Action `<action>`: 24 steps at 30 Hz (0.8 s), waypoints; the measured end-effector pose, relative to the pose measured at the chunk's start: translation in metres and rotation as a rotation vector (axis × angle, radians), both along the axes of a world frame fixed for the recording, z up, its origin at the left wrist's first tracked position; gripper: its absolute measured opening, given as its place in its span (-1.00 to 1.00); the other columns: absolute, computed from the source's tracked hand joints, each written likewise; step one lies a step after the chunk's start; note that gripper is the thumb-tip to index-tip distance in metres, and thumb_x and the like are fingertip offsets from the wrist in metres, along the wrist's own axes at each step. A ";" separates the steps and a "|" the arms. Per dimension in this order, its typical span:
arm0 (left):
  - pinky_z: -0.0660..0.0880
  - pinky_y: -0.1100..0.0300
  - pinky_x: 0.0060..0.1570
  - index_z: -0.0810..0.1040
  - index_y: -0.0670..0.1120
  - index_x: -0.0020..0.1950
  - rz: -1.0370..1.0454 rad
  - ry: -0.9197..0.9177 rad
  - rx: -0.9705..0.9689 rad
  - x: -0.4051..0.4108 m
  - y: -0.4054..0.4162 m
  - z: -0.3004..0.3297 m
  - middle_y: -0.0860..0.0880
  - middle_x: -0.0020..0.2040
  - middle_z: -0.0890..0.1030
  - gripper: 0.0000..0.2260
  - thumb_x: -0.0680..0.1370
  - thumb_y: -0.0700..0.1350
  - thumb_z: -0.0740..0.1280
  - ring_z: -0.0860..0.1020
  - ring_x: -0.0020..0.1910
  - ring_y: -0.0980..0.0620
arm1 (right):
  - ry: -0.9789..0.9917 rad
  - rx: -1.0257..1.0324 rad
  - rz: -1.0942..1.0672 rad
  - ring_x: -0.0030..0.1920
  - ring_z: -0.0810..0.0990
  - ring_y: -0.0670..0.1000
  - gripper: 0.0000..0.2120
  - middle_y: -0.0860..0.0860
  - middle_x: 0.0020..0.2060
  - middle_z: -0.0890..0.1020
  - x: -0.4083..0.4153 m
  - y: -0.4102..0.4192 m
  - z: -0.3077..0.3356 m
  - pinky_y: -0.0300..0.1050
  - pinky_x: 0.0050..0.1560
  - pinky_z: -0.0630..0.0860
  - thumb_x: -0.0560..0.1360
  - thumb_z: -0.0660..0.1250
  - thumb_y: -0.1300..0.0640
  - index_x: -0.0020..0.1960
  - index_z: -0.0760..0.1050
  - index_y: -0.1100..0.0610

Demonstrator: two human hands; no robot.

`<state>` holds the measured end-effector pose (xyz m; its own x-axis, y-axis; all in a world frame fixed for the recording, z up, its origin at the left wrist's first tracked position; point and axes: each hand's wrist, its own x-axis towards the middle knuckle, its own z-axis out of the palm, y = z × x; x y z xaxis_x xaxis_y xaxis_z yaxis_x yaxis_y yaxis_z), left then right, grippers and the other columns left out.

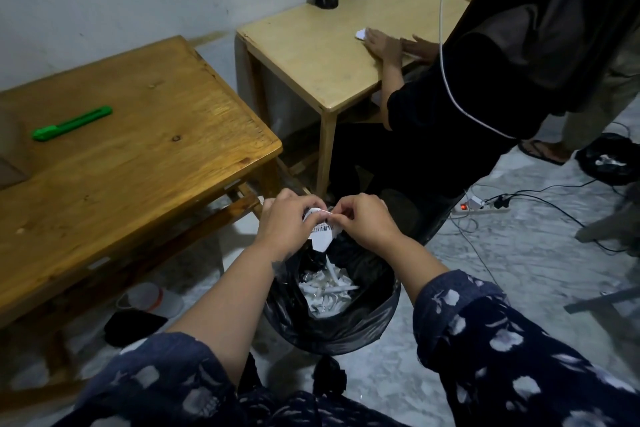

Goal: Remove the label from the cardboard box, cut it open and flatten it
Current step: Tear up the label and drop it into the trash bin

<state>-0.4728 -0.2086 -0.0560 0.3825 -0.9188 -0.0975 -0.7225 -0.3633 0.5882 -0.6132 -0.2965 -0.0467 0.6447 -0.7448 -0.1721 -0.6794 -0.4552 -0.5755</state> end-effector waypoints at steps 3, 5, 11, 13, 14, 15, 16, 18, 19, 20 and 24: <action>0.16 0.14 0.05 0.56 0.25 -0.10 0.096 0.003 0.050 -0.004 -0.006 0.004 0.06 -0.07 0.41 -0.90 0.51 0.21 0.29 0.27 0.02 0.02 | -0.023 -0.069 0.015 -0.07 0.49 0.00 -0.85 -0.10 -0.31 0.57 0.003 0.003 0.003 -0.05 0.05 0.31 0.48 0.35 0.03 -0.26 0.48 -0.02; 0.16 0.09 0.07 0.57 0.23 -0.18 0.180 0.106 0.104 -0.007 -0.011 0.000 0.07 -0.06 0.49 -0.87 0.50 0.20 0.30 0.29 0.04 0.04 | -0.055 -0.141 0.034 -0.09 0.47 0.02 -0.88 -0.11 -0.31 0.52 0.004 0.007 0.003 -0.08 -0.01 0.30 0.47 0.35 0.12 -0.24 0.49 0.05; 0.37 0.01 0.15 0.63 0.10 -0.30 0.299 0.619 0.175 -0.021 -0.010 -0.016 0.16 -0.22 0.64 -0.86 0.46 0.04 0.38 0.54 -0.01 0.05 | -0.027 -0.269 0.101 -0.13 0.45 0.04 -0.88 -0.07 -0.34 0.52 -0.008 0.015 -0.009 -0.12 -0.12 0.24 0.43 0.31 0.23 -0.29 0.48 0.12; 0.45 0.06 0.12 0.62 0.02 -0.32 0.356 0.814 0.168 -0.029 -0.014 -0.020 0.02 -0.20 0.64 -0.78 0.49 -0.21 0.36 0.55 -0.03 -0.02 | -0.006 -0.299 0.098 -0.13 0.45 0.06 -0.86 -0.04 -0.33 0.54 -0.015 0.017 -0.013 -0.12 -0.12 0.22 0.44 0.30 0.24 -0.30 0.47 0.13; 0.49 0.09 0.06 0.60 -0.01 -0.31 0.395 0.899 0.172 -0.031 -0.018 -0.022 -0.05 -0.15 0.63 -0.76 0.49 -0.29 0.34 0.54 -0.07 -0.03 | -0.009 -0.308 0.094 -0.14 0.45 0.07 -0.86 -0.03 -0.34 0.54 -0.017 0.018 -0.012 -0.10 -0.12 0.24 0.43 0.30 0.25 -0.30 0.46 0.13; 0.50 0.15 -0.05 0.58 -0.04 -0.27 0.415 0.939 0.197 -0.032 -0.020 -0.024 -0.09 -0.10 0.60 -0.78 0.49 -0.32 0.32 0.54 -0.12 -0.01 | -0.017 -0.316 0.098 -0.15 0.45 0.08 -0.87 -0.03 -0.34 0.53 -0.019 0.019 -0.012 -0.09 -0.13 0.24 0.42 0.30 0.26 -0.30 0.46 0.13; 0.48 0.21 -0.18 0.57 -0.06 -0.19 0.434 0.970 0.226 -0.034 -0.022 -0.022 -0.12 -0.07 0.55 -0.81 0.50 -0.32 0.30 0.53 -0.14 0.02 | -0.030 -0.329 0.114 -0.16 0.45 0.08 -0.88 -0.03 -0.34 0.53 -0.020 0.019 -0.011 -0.11 -0.15 0.20 0.40 0.31 0.27 -0.30 0.45 0.13; 0.38 0.26 -0.29 0.59 -0.07 -0.05 0.472 0.917 0.239 -0.034 -0.025 -0.025 -0.08 -0.11 0.51 -0.82 0.52 -0.32 0.27 0.53 -0.01 0.02 | -0.044 -0.322 0.144 -0.14 0.45 0.06 -0.90 -0.03 -0.31 0.55 -0.020 0.022 -0.012 -0.14 -0.16 0.11 0.40 0.31 0.26 -0.27 0.48 0.13; 0.38 0.24 -0.22 0.61 -0.08 -0.07 0.498 0.894 0.230 -0.035 -0.028 -0.023 -0.06 -0.13 0.54 -0.84 0.53 -0.29 0.28 0.52 0.04 -0.02 | -0.050 -0.284 0.124 -0.12 0.46 0.05 -0.91 -0.05 -0.29 0.57 -0.020 0.022 -0.012 -0.15 -0.14 0.14 0.43 0.31 0.24 -0.24 0.50 0.13; 0.39 0.22 -0.11 0.61 -0.09 -0.09 0.529 0.875 0.216 -0.033 -0.030 -0.021 -0.09 -0.07 0.58 -0.88 0.54 -0.25 0.30 0.51 0.07 -0.05 | -0.069 -0.234 0.077 -0.10 0.47 0.04 -0.92 -0.07 -0.27 0.57 -0.021 0.021 -0.012 -0.13 -0.11 0.20 0.46 0.32 0.21 -0.22 0.51 0.12; 0.28 0.14 0.25 0.41 -0.17 0.37 0.783 0.694 0.265 -0.001 -0.024 -0.039 -0.10 0.39 0.42 -0.65 0.66 -0.04 0.07 0.40 0.34 -0.12 | -0.159 -0.151 -0.110 -0.14 0.50 0.02 -0.89 -0.04 -0.29 0.58 -0.035 0.014 -0.012 -0.12 -0.13 0.38 0.49 0.34 0.16 -0.21 0.54 0.13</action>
